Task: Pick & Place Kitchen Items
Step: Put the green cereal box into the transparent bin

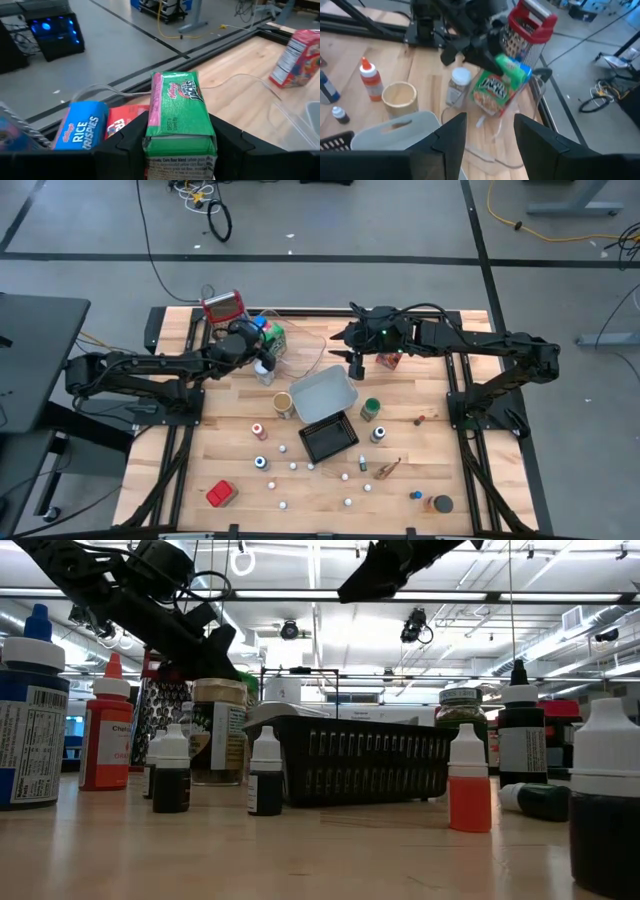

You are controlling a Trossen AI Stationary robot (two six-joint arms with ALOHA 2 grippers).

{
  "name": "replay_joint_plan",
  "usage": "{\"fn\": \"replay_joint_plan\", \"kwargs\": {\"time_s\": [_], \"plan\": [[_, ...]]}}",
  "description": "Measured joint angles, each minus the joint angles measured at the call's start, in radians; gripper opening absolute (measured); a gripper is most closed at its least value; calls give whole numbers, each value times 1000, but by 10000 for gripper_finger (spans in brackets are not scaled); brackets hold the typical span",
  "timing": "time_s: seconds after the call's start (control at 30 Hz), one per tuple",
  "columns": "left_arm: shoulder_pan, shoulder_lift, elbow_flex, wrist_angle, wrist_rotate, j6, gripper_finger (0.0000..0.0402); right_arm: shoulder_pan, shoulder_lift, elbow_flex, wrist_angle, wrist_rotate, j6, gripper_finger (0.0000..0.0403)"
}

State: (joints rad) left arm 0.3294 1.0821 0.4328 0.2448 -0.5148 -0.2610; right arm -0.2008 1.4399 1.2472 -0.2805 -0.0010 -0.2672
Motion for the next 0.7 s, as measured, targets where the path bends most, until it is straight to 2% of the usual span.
{"fn": "replay_joint_plan", "kwargs": {"time_s": [0.17,0.37,0.7], "plan": [[0,0,0,-30,41,-27,164,0,0,0,16,0,-3,176],[0,0,0,-133,41,-61,161,0,0,0,16,0,-3,176],[0,1,-1,-176,64,-74,161,0,0,0,15,0,-3,176]]}}
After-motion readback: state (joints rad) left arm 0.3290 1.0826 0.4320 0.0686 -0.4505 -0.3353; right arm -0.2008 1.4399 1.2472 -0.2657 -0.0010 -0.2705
